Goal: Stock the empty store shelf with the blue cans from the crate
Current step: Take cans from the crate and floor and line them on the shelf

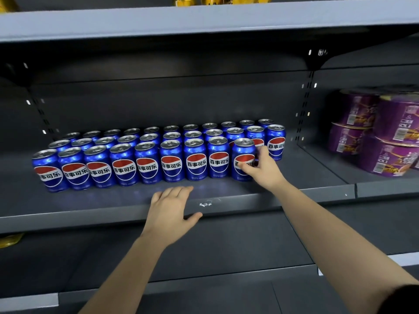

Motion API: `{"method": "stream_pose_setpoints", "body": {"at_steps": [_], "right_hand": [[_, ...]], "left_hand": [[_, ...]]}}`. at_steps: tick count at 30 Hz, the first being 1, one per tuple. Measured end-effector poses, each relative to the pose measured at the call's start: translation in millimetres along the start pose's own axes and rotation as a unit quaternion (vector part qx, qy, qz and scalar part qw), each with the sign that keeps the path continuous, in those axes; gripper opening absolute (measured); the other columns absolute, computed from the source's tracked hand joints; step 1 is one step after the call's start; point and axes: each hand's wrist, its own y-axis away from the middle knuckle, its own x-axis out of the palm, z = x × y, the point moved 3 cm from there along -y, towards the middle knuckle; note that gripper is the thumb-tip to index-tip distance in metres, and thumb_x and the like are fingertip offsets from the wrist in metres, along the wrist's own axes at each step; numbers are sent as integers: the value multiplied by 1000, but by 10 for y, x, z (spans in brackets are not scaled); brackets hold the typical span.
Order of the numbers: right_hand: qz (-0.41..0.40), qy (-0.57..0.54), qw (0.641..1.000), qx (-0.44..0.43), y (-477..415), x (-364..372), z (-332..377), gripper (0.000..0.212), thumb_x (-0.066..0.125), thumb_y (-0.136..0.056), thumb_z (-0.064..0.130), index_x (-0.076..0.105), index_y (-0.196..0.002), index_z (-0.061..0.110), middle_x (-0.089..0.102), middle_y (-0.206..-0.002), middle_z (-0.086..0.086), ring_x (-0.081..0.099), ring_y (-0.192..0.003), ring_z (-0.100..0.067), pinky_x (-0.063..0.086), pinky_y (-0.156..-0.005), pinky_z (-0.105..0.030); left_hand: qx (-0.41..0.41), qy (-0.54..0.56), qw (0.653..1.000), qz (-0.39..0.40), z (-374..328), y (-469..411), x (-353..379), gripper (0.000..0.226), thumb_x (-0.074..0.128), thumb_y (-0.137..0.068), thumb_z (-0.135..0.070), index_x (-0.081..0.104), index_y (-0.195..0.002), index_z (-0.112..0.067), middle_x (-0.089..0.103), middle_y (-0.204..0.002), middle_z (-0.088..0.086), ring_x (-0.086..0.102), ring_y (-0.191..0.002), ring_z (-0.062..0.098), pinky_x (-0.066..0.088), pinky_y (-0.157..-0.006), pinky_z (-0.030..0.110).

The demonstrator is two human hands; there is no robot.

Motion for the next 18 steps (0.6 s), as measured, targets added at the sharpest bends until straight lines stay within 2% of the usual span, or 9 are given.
{"method": "stream_pose_setpoints", "body": {"at_steps": [3,6,9,18], "right_hand": [[9,5,1000,-5,-58,61,-30,58,70,-88,19,36,-135,12,57,-122,6,57,-109,-10,44,-92,-25],[-11,26,1000,-12,-127,106,-99,56,70,-88,24,40,-134,13,55,-131,-1,56,-117,-15,46,-102,-34],[-26,67,997,-6,-163,134,-115,61,69,-89,27,38,-139,10,51,-137,-7,53,-122,-20,45,-104,-38],[-35,132,991,-8,-162,162,-85,68,65,-91,30,31,-148,14,48,-144,-5,50,-129,-24,44,-105,-43]], "left_hand": [[-2,-2,1000,-3,13,-13,17,70,56,-84,-57,37,-142,-24,47,-139,-8,39,-130,13,20,-109,33],[-5,-7,1000,-4,30,-29,24,70,56,-84,-57,37,-142,-23,47,-139,-7,39,-130,14,21,-108,35],[-7,-13,1000,-4,48,-36,30,70,55,-84,-57,36,-143,-24,47,-140,-8,38,-131,13,20,-108,34],[-8,-12,1000,-8,25,-32,43,70,52,-85,-58,34,-143,-25,45,-140,-10,37,-131,12,19,-108,32]]}}
